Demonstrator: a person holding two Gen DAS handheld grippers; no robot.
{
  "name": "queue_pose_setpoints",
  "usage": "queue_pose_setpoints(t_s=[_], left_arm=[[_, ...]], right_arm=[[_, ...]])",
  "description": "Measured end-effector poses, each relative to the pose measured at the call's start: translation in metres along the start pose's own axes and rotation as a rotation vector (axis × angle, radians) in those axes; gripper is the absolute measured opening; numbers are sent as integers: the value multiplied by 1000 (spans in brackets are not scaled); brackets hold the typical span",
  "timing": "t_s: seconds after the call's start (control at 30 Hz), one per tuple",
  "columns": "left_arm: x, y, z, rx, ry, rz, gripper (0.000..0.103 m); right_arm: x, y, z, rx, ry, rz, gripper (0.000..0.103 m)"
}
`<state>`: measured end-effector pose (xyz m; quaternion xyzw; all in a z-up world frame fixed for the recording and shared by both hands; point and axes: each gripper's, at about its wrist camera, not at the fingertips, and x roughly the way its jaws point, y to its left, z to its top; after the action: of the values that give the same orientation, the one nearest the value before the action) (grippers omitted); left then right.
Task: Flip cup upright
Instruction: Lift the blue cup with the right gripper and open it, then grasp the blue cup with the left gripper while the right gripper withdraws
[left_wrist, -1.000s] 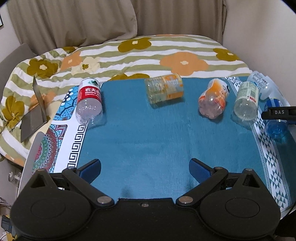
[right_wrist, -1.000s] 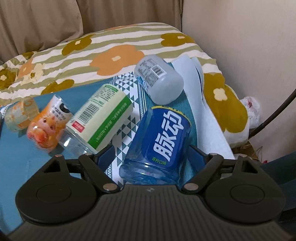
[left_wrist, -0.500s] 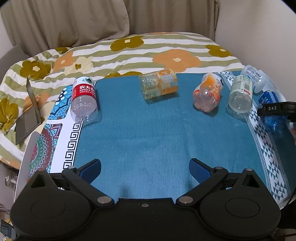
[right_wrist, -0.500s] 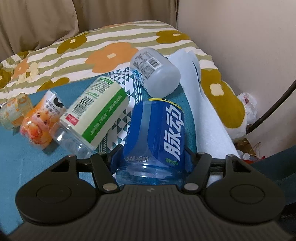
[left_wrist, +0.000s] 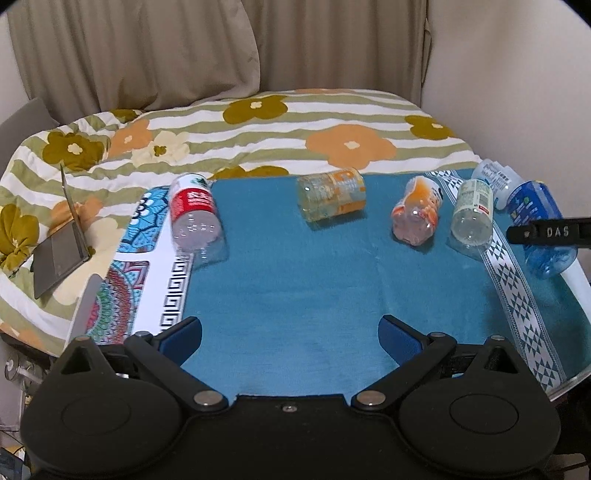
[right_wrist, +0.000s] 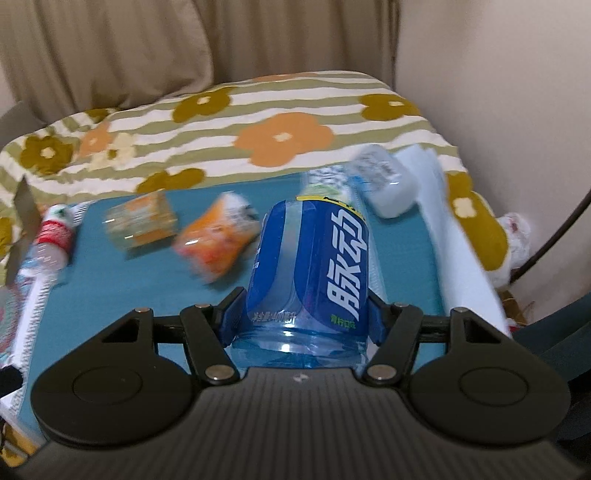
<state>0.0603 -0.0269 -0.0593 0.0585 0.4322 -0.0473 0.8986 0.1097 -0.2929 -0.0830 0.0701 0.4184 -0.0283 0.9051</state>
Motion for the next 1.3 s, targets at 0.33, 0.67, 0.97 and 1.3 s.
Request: queue_pose_setpoints(t_s=[0.33, 0.67, 0.97, 1.3], left_arm=[[-6, 41, -13, 10, -3, 0, 103], [3, 76, -29, -3, 29, -10, 103], [9, 87, -30, -5, 31, -25, 103], [11, 93, -27, 3, 25, -46, 103]], right_arm=[[8, 85, -40, -49, 65, 106, 79], [35, 129, -72, -45, 92, 129, 79], [47, 139, -80, -45, 107, 123, 87], [45, 142, -79, -41, 94, 98, 97]])
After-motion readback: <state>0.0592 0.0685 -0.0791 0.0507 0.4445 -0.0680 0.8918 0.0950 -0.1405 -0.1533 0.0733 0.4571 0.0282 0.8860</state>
